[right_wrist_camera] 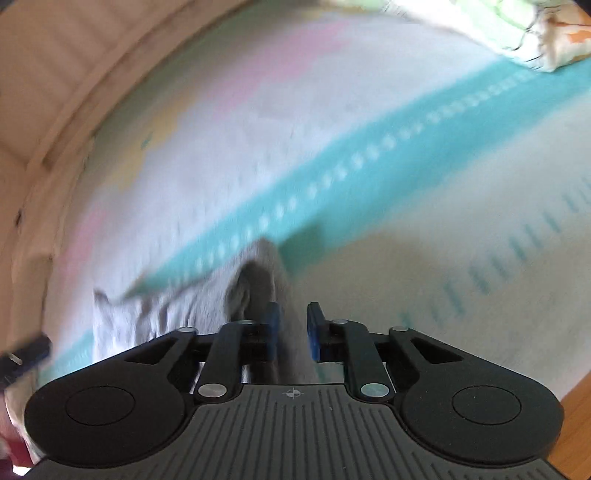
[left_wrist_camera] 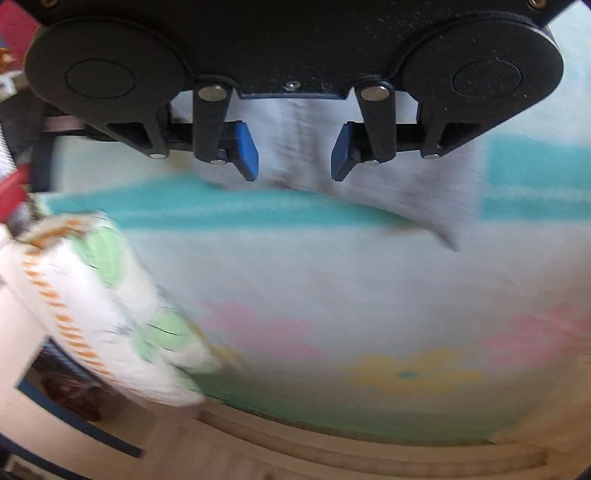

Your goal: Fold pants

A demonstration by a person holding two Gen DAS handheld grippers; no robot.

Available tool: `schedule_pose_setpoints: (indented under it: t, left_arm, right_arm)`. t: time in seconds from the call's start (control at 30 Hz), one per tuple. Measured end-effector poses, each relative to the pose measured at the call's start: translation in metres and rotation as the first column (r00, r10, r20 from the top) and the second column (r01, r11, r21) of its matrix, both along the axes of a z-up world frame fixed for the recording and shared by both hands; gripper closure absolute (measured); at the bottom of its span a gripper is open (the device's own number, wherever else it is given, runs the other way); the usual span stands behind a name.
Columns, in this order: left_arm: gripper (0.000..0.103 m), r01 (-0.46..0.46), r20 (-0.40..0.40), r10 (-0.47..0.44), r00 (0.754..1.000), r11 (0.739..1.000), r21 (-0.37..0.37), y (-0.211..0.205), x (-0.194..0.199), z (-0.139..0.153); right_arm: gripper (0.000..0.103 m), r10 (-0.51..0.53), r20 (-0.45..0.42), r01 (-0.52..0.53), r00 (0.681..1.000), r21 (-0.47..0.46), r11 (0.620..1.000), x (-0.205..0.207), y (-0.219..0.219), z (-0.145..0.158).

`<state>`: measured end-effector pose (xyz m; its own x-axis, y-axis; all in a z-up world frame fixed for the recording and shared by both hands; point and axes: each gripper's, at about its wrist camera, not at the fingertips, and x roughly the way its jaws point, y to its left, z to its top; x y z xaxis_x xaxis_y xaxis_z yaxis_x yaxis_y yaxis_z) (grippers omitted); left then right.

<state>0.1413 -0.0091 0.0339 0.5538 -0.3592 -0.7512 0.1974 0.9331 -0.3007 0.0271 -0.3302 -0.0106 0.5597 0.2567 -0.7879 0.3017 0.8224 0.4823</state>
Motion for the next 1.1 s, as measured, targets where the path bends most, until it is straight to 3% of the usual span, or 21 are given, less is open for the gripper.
schedule_pose_setpoints:
  t: [0.13,0.23,0.37,0.43,0.57,0.8,0.9,1.1]
  left_arm:
    - [0.051,-0.061,-0.011,0.064,0.998,0.986,0.153,0.032,0.015,-0.026]
    - [0.051,-0.109,-0.053,0.123,0.991,0.971,0.213,0.054,0.024,-0.052]
    - [0.052,-0.119,-0.216,0.151,0.965,0.980,0.157,0.072,0.027,-0.083]
    - [0.051,-0.106,-0.243,0.137,0.960,0.985,0.137,0.074,0.025,-0.087]
    - [0.051,-0.104,-0.226,0.140,0.964,0.981,0.167,0.077,0.022,-0.085]
    - [0.051,-0.133,-0.247,0.164,0.955,0.982,0.135,0.090,0.023,-0.085]
    - [0.051,-0.113,-0.252,0.146,0.957,0.984,0.139,0.085,0.022,-0.087]
    - [0.051,-0.077,-0.245,0.113,0.963,0.985,0.153,0.075,0.020,-0.084]
  right_arm:
    - [0.056,-0.036,0.034,0.033,0.999,0.106,0.994,-0.001,-0.010,0.002]
    - [0.055,-0.032,0.020,0.030,0.999,0.111,0.993,0.007,-0.007,-0.003]
    - [0.055,-0.032,0.005,0.031,0.999,0.137,0.990,0.018,-0.003,-0.010]
    - [0.055,-0.041,0.013,0.038,0.999,0.157,0.987,0.021,-0.002,-0.012]
    - [0.055,-0.088,0.054,0.077,0.995,0.178,0.981,0.024,-0.003,-0.009]
    - [0.055,-0.148,0.118,0.121,0.982,0.204,0.971,0.024,-0.008,-0.008]
    - [0.054,-0.089,0.101,0.068,0.991,0.191,0.979,0.028,0.000,-0.011]
    - [0.053,0.074,0.046,-0.075,0.996,0.032,0.997,0.038,0.030,-0.017]
